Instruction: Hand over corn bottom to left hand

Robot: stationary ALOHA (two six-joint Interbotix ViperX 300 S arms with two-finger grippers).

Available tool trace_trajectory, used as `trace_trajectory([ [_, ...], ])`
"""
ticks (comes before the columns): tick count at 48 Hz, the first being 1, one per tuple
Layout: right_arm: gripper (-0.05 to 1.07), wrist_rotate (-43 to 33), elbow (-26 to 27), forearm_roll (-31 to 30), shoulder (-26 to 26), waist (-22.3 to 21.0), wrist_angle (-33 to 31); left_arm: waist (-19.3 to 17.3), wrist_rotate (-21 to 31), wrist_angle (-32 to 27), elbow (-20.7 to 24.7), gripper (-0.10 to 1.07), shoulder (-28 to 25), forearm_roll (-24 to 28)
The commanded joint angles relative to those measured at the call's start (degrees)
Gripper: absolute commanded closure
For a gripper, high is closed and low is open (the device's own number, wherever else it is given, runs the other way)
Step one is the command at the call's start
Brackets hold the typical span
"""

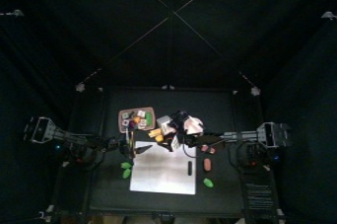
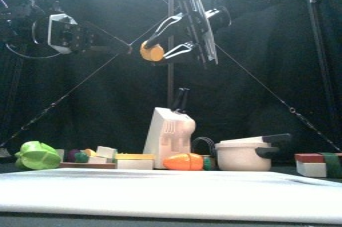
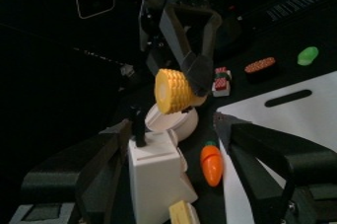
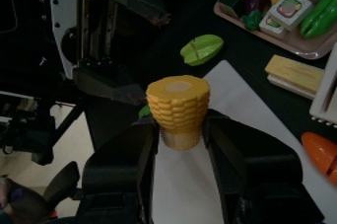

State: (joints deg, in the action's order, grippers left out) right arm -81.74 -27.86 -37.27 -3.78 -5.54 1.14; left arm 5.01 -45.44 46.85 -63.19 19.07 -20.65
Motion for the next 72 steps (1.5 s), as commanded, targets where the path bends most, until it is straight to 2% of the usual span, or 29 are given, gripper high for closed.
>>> trace_trajectory([
  [1, 0.45, 0.18, 1.67, 0.09, -1.76, -0.97, 1.14, 0.26, 0.00, 0.79, 1.67, -0.02, -0.62, 0.26],
  [15, 0.45, 0.26, 2.64, 0.09, -1.32, -2.55, 3.87, 0.35, 0.00, 1.85, 4.75, -0.02, -4.04, 0.62],
  [33, 0.45, 0.35, 3.25, 0.09, -0.26, -2.55, 5.27, 0.35, -0.44, 11.16, 5.89, -0.02, -8.44, 0.44],
  [49, 0.45, 0.18, 3.87, 0.09, 0.35, -2.55, 5.71, -0.09, -0.79, 11.51, 7.38, -0.01, -11.34, 0.44],
  [72, 0.45, 0.44, 4.22, 0.09, 1.14, -2.55, 7.47, -0.18, -0.97, 11.60, 7.21, 0.00, -11.43, 0.44],
])
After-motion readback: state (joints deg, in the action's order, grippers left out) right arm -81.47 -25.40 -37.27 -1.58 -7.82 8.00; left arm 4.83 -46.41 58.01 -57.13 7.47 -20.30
